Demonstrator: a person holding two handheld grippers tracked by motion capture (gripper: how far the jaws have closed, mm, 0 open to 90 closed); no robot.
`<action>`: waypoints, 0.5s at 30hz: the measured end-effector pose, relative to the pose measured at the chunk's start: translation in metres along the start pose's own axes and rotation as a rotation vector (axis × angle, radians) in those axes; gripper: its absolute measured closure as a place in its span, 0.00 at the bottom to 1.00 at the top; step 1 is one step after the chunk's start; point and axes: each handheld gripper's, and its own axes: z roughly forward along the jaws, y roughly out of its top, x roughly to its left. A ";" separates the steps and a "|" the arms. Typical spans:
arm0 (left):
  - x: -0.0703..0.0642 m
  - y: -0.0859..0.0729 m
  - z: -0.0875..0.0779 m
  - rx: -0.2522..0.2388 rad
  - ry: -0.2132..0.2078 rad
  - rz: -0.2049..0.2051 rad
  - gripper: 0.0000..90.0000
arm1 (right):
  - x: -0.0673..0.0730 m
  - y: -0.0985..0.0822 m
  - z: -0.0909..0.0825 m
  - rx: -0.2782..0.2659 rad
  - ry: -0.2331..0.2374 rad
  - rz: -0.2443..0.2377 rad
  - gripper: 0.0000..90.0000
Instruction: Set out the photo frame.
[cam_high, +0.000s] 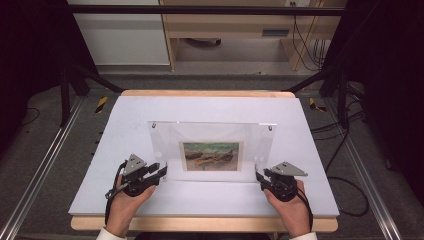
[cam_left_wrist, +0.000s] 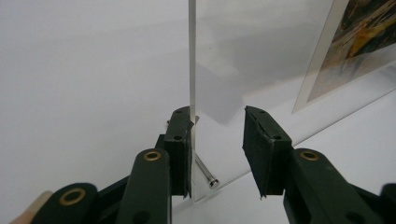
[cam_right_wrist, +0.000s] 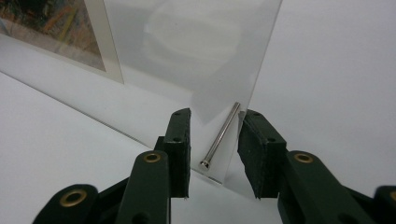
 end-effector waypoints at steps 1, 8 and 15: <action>0.000 0.000 0.000 0.000 0.002 0.001 0.69 | 0.000 0.000 0.000 -0.001 0.001 0.000 0.72; 0.001 0.000 -0.001 -0.009 -0.003 0.002 0.68 | -0.001 -0.002 0.001 -0.006 0.014 -0.017 0.65; -0.004 0.001 -0.005 -0.016 0.044 0.083 0.37 | 0.005 -0.005 -0.001 0.007 -0.009 -0.073 0.40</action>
